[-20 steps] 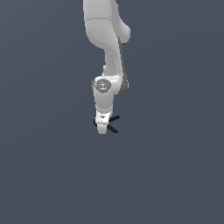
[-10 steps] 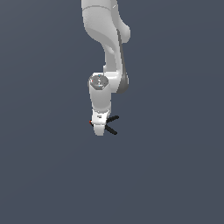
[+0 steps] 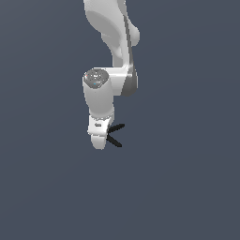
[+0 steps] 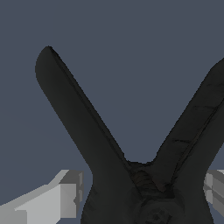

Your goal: Pick up the object and move it to a goal position.

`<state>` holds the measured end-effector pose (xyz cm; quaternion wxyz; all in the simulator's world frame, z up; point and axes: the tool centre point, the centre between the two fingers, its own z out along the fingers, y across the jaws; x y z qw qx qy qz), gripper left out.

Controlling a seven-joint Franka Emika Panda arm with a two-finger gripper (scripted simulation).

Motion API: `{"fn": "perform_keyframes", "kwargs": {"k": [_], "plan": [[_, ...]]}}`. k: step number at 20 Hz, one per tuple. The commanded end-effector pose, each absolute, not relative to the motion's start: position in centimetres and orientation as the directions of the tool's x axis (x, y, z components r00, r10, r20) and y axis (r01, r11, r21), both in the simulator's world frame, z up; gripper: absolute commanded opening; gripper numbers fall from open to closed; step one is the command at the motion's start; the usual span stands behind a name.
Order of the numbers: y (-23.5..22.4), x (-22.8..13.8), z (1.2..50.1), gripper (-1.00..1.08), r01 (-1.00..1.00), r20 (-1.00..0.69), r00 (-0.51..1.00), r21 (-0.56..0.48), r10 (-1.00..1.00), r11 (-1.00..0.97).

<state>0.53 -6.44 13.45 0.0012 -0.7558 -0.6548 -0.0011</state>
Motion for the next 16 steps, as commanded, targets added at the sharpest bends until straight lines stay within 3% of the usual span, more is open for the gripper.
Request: {"fn": "perform_keyframes", "kwargs": {"k": [1,16], "plan": [[-6.9,1.9,15.4,-1.0,0.99,0.004,0.142,0.001,0.99,-0.142],[-9.1,8.5,23.8,-1.0,0.99,0.002,0.143,0.0,0.99,-0.143]]}}
